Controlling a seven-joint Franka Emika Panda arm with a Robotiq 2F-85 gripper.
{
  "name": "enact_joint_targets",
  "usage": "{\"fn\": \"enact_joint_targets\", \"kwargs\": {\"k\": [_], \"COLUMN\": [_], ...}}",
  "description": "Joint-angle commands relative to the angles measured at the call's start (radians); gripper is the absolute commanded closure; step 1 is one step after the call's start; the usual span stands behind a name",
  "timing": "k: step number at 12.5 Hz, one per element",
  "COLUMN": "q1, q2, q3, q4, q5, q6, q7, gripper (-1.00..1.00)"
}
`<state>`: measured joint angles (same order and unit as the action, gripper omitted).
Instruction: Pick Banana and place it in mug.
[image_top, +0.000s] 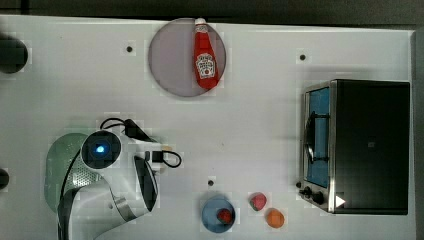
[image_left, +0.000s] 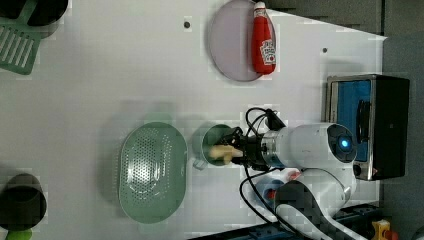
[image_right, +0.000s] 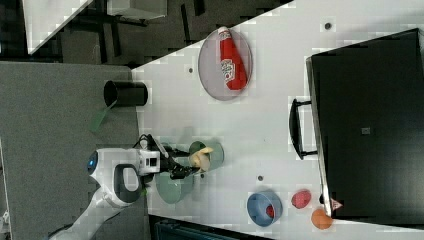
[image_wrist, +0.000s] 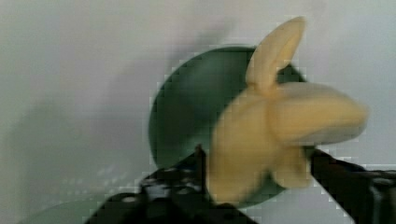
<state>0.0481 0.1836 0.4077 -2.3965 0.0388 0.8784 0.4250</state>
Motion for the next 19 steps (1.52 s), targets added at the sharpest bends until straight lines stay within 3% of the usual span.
{"fn": "enact_joint_targets", "kwargs": {"k": [1, 4, 13, 19], "q1": [0.019, 0.012, -0.012, -0.018], "q2": [-0.057, -0.115, -0.406, -0.468], "q3": [-0.003, -0.037, -0.352, -0.522], "q4": [0.031, 0.052, 0.334, 0.414], "q5": [-0.011, -0.007, -0.008, -0.035], "q6": [0.008, -0.031, -0.602, -0.716], "q7": [0.039, 0.039, -0.193, -0.383], "gripper": [-1.00, -1.00, -1.00, -1.00]}}
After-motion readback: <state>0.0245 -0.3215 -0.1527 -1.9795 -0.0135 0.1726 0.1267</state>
